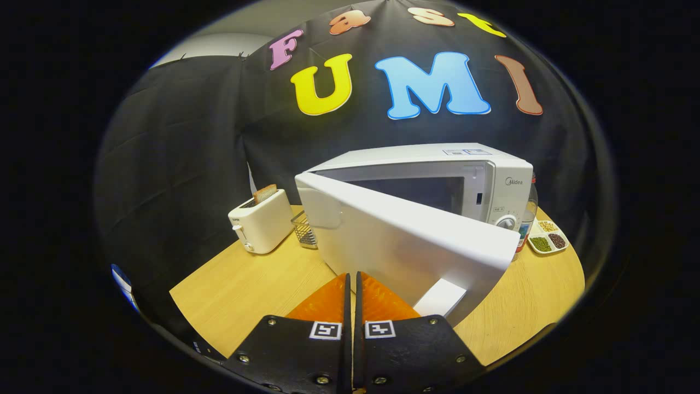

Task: Open the microwave, put the food inside, and close the microwave door.

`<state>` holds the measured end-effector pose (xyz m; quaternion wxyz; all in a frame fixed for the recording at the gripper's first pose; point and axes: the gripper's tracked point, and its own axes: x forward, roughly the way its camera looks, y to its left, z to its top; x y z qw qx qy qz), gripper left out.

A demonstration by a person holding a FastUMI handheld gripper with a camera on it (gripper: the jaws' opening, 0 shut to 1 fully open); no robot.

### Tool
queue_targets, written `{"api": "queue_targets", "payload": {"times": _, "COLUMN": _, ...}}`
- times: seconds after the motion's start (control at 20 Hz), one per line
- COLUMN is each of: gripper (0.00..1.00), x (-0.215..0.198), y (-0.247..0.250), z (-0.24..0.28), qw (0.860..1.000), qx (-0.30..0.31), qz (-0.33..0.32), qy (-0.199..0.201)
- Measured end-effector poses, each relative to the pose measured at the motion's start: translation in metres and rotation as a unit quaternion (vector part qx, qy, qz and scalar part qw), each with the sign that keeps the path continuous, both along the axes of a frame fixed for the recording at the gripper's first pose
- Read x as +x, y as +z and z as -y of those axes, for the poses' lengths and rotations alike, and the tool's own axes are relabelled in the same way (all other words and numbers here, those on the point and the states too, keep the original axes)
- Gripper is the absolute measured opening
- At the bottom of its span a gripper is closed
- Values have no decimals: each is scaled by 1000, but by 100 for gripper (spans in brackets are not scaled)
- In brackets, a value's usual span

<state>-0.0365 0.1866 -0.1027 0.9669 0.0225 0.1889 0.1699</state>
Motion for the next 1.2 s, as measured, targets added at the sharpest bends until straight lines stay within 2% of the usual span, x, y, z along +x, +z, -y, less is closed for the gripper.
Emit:
{"api": "queue_targets", "payload": {"times": 0.75, "gripper": 2, "x": 89, "y": 4, "z": 51, "qw": 999, "qx": 11, "qz": 16, "qy": -47}}
{"api": "queue_targets", "payload": {"times": 1.2, "gripper": 1, "x": 137, "y": 5, "z": 76, "qw": 995, "qx": 21, "qz": 18, "qy": -95}}
